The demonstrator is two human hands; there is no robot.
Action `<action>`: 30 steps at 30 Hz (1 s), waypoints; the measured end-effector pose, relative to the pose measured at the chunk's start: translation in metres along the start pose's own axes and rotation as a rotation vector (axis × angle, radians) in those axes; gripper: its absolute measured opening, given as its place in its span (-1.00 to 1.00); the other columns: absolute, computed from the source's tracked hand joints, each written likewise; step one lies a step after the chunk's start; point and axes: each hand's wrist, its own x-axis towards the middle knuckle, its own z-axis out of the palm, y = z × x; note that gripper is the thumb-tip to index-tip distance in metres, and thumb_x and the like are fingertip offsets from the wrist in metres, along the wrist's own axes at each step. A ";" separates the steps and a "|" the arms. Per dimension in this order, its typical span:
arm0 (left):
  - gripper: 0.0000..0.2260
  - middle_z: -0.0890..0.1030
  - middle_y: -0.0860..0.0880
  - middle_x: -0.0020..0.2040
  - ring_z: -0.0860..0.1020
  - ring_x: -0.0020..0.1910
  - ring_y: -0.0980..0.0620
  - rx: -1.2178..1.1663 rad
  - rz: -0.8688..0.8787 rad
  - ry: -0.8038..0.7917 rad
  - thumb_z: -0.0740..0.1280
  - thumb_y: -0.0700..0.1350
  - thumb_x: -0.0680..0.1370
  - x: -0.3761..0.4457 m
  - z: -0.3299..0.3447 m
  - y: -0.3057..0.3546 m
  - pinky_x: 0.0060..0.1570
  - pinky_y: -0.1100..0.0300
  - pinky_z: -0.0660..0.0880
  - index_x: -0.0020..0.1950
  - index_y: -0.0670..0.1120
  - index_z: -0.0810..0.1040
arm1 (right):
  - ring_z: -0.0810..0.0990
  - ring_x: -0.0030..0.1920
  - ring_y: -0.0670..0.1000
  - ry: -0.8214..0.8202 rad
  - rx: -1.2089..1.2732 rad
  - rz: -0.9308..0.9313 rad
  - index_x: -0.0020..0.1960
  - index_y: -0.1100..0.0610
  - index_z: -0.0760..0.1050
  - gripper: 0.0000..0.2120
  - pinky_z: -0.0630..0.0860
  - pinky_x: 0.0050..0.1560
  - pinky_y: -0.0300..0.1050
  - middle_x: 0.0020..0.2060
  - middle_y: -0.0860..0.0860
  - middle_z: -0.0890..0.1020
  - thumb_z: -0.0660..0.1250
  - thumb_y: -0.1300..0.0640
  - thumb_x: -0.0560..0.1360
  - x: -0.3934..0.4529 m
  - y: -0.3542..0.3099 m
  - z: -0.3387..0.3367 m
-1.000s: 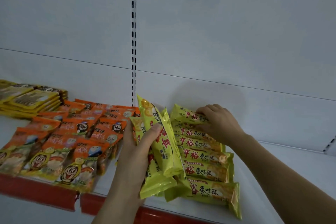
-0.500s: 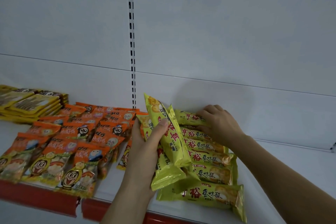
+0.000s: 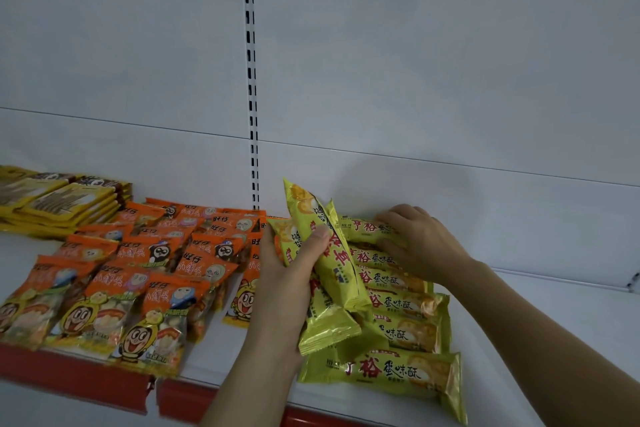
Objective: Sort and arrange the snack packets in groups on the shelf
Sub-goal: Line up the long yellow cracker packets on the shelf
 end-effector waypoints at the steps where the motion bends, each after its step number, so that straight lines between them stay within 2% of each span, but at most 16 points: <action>1: 0.00 0.55 0.09 0.41 0.66 0.22 -0.01 -0.017 0.000 -0.002 0.68 0.19 0.23 0.000 0.001 0.000 0.17 -0.15 0.62 0.56 0.36 0.23 | 0.50 0.25 0.04 0.040 0.039 0.019 0.41 -0.02 0.45 -0.58 0.51 0.21 0.01 0.27 -0.04 0.53 0.28 -0.10 0.59 -0.002 -0.004 -0.005; 3: -0.10 0.60 0.07 0.36 0.68 0.19 -0.02 -0.024 0.017 -0.018 0.66 0.14 0.29 0.001 0.004 0.000 0.14 -0.15 0.64 0.53 0.32 0.30 | 0.56 0.17 -0.06 0.175 0.216 0.076 0.36 0.00 0.51 -0.63 0.55 0.16 -0.05 0.19 -0.07 0.59 0.29 -0.09 0.60 -0.008 -0.017 -0.023; 5: -0.14 0.64 0.10 0.31 0.68 0.18 0.00 0.014 0.036 -0.004 0.63 0.18 0.28 0.001 0.009 0.000 0.15 -0.14 0.64 0.52 0.32 0.32 | 0.60 0.01 -0.21 0.270 0.478 0.149 0.25 -0.01 0.58 -0.67 0.60 0.04 -0.15 0.02 -0.17 0.64 0.29 -0.13 0.58 -0.018 -0.043 -0.050; 6: -0.13 0.65 0.12 0.28 0.68 0.18 0.00 0.033 0.047 0.003 0.64 0.22 0.25 0.001 0.011 0.000 0.14 -0.15 0.64 0.50 0.33 0.33 | 0.62 -0.05 -0.22 0.257 0.603 0.162 0.20 -0.04 0.59 -0.65 0.60 -0.02 -0.19 -0.06 -0.18 0.66 0.28 -0.21 0.54 -0.025 -0.057 -0.064; 8: -0.15 0.69 0.11 0.21 0.71 0.13 -0.04 0.052 0.054 0.005 0.63 0.29 0.22 0.000 0.016 -0.001 0.08 -0.17 0.66 0.46 0.30 0.38 | 0.64 -0.09 -0.20 0.113 0.740 0.124 0.18 -0.11 0.59 -0.50 0.60 -0.08 -0.20 -0.13 -0.18 0.68 0.22 -0.39 0.43 -0.040 -0.083 -0.086; 10: -0.30 0.71 0.10 0.14 0.72 0.07 0.00 0.077 0.085 0.014 0.57 0.28 0.28 -0.001 0.021 -0.002 0.03 -0.13 0.68 0.38 0.25 0.44 | 0.63 -0.08 -0.22 -0.035 0.649 0.082 0.24 -0.19 0.54 -0.46 0.60 -0.09 -0.21 -0.08 -0.21 0.65 0.28 -0.45 0.38 -0.052 -0.099 -0.094; 12: -0.32 0.68 0.10 0.19 0.69 0.13 0.01 0.093 0.100 0.041 0.49 0.34 0.32 -0.001 0.024 -0.003 0.08 -0.11 0.67 0.40 0.25 0.42 | 0.60 -0.08 -0.23 -0.046 0.554 0.102 0.25 -0.22 0.53 -0.56 0.58 -0.08 -0.23 -0.07 -0.25 0.63 0.37 -0.32 0.41 -0.057 -0.103 -0.094; 14: -0.23 0.62 0.09 0.30 0.62 0.26 -0.05 0.087 0.077 0.045 0.44 0.45 0.30 0.000 0.026 -0.005 0.19 -0.18 0.61 0.47 0.28 0.36 | 0.59 -0.07 -0.26 -0.021 0.583 0.148 0.25 -0.21 0.52 -0.60 0.57 -0.06 -0.26 -0.09 -0.28 0.62 0.41 -0.21 0.43 -0.060 -0.102 -0.094; 15: -0.24 0.60 0.07 0.33 0.60 0.29 -0.08 0.071 0.071 0.047 0.44 0.44 0.32 -0.001 0.028 -0.005 0.22 -0.20 0.59 0.48 0.30 0.35 | 0.59 -0.06 -0.27 -0.017 0.606 0.165 0.27 -0.21 0.51 -0.59 0.57 -0.05 -0.27 -0.08 -0.29 0.62 0.43 -0.18 0.44 -0.062 -0.101 -0.094; 17: -0.35 0.62 0.06 0.32 0.61 0.28 -0.11 0.053 0.061 0.039 0.44 0.33 0.39 -0.001 0.028 -0.005 0.20 -0.23 0.59 0.45 0.31 0.37 | 0.62 -0.06 -0.22 -0.021 0.666 0.211 0.29 -0.20 0.52 -0.59 0.60 0.00 -0.17 -0.06 -0.24 0.65 0.43 -0.13 0.45 -0.065 -0.099 -0.094; 19: -0.49 0.67 0.02 0.25 0.66 0.20 -0.15 0.042 0.048 0.025 0.45 0.21 0.49 0.001 0.028 -0.006 0.12 -0.25 0.62 0.42 0.28 0.42 | 0.68 -0.05 -0.10 -0.028 0.852 0.264 0.27 -0.14 0.54 -0.68 0.64 0.05 0.05 -0.03 -0.11 0.69 0.40 -0.03 0.52 -0.067 -0.096 -0.097; 21: -0.53 0.70 0.00 0.19 0.70 0.12 -0.17 0.005 0.012 0.020 0.48 0.10 0.52 0.003 0.026 -0.006 0.06 -0.27 0.64 0.40 0.25 0.44 | 0.72 -0.02 0.04 -0.069 1.089 0.303 0.26 -0.06 0.56 -0.75 0.62 0.09 0.20 -0.01 0.00 0.72 0.33 0.10 0.60 -0.067 -0.094 -0.102; 23: -0.51 0.72 -0.01 0.16 0.71 0.09 -0.16 -0.011 0.010 0.020 0.52 0.05 0.49 0.004 0.026 -0.005 0.05 -0.28 0.64 0.38 0.21 0.46 | 0.71 0.03 0.08 -0.110 1.201 0.300 0.27 -0.05 0.57 -0.73 0.60 0.16 0.23 0.03 0.04 0.71 0.26 0.18 0.63 -0.068 -0.092 -0.105; 26: -0.46 0.72 0.04 0.13 0.71 0.11 -0.11 0.043 0.068 0.009 0.56 0.04 0.43 0.002 0.029 -0.003 0.10 -0.26 0.63 0.37 0.16 0.47 | 0.70 0.03 -0.01 -0.132 1.132 0.254 0.25 -0.12 0.58 -0.75 0.62 0.13 0.14 0.04 -0.07 0.71 0.30 0.09 0.61 -0.069 -0.090 -0.103; 28: -0.43 0.72 0.08 0.12 0.70 0.12 -0.03 0.081 0.116 0.008 0.57 0.01 0.43 0.001 0.030 -0.003 0.13 -0.20 0.64 0.39 0.15 0.46 | 0.68 -0.02 -0.14 -0.083 0.867 0.214 0.21 -0.22 0.55 -0.73 0.65 0.03 -0.01 -0.01 -0.19 0.69 0.41 -0.10 0.52 -0.069 -0.090 -0.098; 30: -0.45 0.72 0.13 0.10 0.70 0.09 0.05 0.102 0.144 0.011 0.55 -0.02 0.47 0.000 0.032 -0.004 0.12 -0.13 0.65 0.40 0.16 0.45 | 0.59 -0.02 -0.24 -0.010 0.603 0.194 0.16 -0.30 0.50 -0.69 0.59 -0.02 -0.17 -0.03 -0.25 0.63 0.44 -0.20 0.44 -0.068 -0.088 -0.092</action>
